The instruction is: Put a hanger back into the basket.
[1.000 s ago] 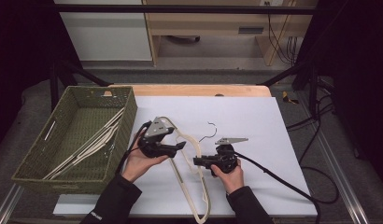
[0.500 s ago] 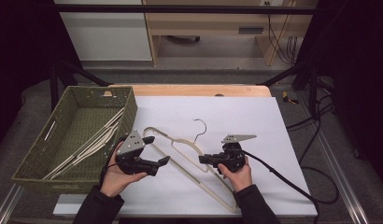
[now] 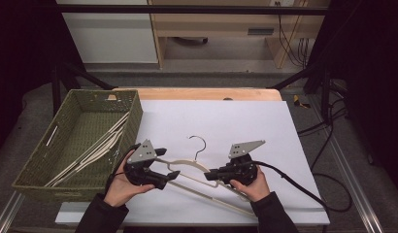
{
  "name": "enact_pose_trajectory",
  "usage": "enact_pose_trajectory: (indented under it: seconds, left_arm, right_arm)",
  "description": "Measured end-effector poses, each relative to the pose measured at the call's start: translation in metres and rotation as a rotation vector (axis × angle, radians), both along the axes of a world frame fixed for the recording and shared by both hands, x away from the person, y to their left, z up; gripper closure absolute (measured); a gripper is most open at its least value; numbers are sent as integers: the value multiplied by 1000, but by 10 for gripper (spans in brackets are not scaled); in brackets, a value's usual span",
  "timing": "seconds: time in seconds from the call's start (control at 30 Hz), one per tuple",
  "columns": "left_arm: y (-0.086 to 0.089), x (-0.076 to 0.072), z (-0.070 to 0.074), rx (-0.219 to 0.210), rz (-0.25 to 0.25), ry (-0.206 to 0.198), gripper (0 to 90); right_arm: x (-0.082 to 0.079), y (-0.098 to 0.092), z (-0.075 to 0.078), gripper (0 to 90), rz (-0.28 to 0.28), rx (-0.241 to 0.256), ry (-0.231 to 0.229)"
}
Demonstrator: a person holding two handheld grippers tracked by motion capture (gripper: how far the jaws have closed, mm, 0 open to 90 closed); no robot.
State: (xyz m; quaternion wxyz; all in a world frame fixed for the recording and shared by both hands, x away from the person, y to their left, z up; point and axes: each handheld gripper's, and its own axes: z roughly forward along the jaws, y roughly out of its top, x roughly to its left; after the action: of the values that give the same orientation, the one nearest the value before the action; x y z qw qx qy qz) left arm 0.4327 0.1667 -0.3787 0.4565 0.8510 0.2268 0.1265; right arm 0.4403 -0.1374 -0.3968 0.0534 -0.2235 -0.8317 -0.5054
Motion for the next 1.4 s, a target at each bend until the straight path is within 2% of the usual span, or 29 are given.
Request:
enact_pose_trajectory:
  seconds: [0.1,0.13,0.27,0.5,0.7,0.8,0.87,0.93,1.07,1.23,1.4]
  left_arm:
    - [-3,0,-4,18,-35,-3,274]
    - [-4,0,-5,24,-44,6,337]
    - [-7,1,-9,43,-82,38,462]
    - [-9,0,-11,55,-123,63,675]
    - [-10,-2,-9,99,-135,55,717]
    - [-11,-5,-6,87,-132,56,749]
    - [-12,-7,-4,78,-129,69,780]
    - [-14,-8,-3,75,-117,65,789]
    - [-16,-12,-1,51,-134,67,826]
    - [-21,-19,2,34,-155,64,855]
    - [-19,-22,5,24,-125,40,864]
  right_arm:
    - [-1,3,-1,874,27,-5,7]
    - [-1,3,-1,874,33,-7,6]
    - [-2,3,-2,873,48,-13,3]
    - [-2,6,-5,873,85,-26,20]
    - [-3,6,-6,870,91,-33,12]
    - [-3,5,-4,830,63,-36,-21]
    - [-3,3,-3,802,32,-43,-62]
    - [-3,2,-1,764,9,-40,-90]
    - [-3,0,2,678,-63,-35,-173]
    - [-3,-2,2,602,-89,-28,-184]
    - [-4,-5,6,481,-121,6,-202]
